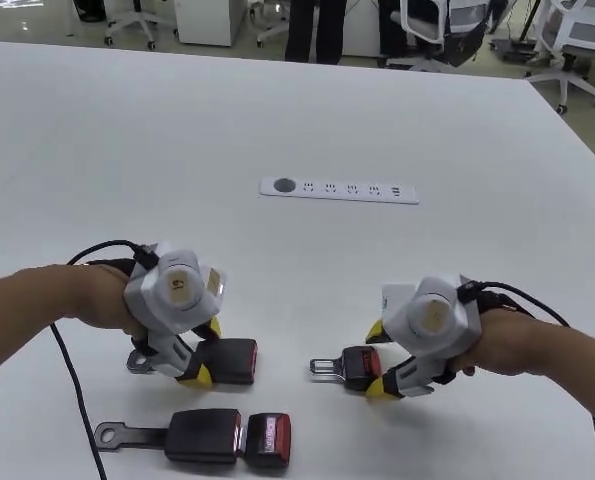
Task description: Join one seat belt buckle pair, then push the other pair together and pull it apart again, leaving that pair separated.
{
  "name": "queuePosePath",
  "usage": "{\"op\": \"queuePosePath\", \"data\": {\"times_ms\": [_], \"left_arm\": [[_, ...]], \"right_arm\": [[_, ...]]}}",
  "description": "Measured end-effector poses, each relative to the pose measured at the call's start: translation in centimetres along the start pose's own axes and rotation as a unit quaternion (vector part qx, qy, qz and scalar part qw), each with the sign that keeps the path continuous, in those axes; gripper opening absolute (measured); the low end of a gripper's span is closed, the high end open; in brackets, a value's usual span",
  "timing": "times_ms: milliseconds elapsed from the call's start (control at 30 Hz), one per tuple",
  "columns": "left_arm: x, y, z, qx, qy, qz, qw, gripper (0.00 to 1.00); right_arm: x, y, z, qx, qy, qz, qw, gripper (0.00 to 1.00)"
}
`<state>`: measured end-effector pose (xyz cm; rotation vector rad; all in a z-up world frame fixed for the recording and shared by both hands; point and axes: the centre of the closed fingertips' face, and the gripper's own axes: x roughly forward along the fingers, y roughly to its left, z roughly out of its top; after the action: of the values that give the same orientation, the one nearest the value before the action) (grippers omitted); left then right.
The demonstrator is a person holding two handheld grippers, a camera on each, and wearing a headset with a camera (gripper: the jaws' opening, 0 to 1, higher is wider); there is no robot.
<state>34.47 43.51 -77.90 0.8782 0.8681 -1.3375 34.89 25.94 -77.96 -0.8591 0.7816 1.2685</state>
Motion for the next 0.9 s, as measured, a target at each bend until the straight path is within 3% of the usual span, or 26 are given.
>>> {"op": "queuePosePath", "data": {"times_ms": [200, 267, 567, 700, 767, 900], "left_arm": [[-0.4, -0.4, -0.4, 0.000, -0.002, 0.008, 1.0000, 0.40], [-0.8, -0.1, -0.6, -0.014, -0.012, 0.018, 0.9997, 0.41], [-2.5, -1.1, -1.3, -0.055, -0.035, 0.033, 0.9973, 0.44], [-2.9, -0.8, -2.4, -0.085, -0.051, 0.046, 0.9940, 0.46], [-3.7, -1.4, -1.9, -0.096, -0.062, 0.053, 0.9921, 0.47], [-4.1, -1.5, -2.8, -0.136, -0.090, 0.064, 0.9845, 0.49]], "right_arm": [[-0.6, 0.5, -0.4, 0.008, -0.003, -0.002, 1.0000, 0.49], [-0.7, 0.6, -0.5, 0.010, -0.005, -0.003, 0.9999, 0.49], [-1.7, 1.3, -1.3, 0.026, -0.016, -0.018, 0.9994, 0.54], [-2.1, 1.7, -1.5, 0.034, -0.021, -0.023, 0.9989, 0.57], [-2.3, 1.9, -1.6, 0.042, -0.026, -0.027, 0.9984, 0.58], [-2.8, 2.3, -1.9, 0.062, -0.034, -0.035, 0.9969, 0.62]]}}
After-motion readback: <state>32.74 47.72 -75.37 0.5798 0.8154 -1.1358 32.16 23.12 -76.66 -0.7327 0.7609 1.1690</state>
